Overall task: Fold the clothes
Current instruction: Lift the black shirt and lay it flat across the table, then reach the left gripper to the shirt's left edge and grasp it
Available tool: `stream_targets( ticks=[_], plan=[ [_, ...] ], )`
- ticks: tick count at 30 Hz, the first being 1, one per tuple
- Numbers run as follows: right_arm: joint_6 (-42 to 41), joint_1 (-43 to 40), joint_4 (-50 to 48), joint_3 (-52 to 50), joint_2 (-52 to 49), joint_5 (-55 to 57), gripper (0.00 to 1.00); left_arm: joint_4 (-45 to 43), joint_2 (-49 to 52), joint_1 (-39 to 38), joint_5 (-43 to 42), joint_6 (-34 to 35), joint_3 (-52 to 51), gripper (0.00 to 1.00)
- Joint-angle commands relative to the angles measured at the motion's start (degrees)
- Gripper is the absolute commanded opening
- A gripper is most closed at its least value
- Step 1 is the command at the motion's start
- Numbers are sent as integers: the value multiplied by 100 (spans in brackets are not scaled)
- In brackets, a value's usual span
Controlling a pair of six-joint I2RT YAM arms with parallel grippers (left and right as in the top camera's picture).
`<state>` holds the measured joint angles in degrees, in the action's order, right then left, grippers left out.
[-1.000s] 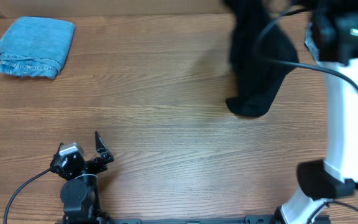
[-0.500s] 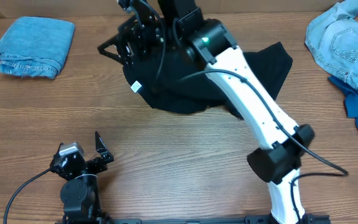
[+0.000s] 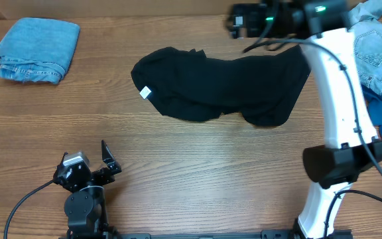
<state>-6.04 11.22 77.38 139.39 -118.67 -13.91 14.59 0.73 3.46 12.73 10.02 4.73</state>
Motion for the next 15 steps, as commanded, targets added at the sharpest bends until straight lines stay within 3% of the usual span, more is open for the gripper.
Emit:
stream_targets(
  ticks=[1, 7, 15],
  plan=[
    [-365, -531, 514, 79, -70, 361, 100, -17, -48, -7, 116, -105, -20, 100],
    [-498, -994, 1093, 0, -269, 361, 100, -20, -48, -7, 116, -103, -20, 100],
    [-623, -1193, 1147, -236, -286, 334, 100, -136, -48, -7, 120, -101, -22, 100]
  ],
)
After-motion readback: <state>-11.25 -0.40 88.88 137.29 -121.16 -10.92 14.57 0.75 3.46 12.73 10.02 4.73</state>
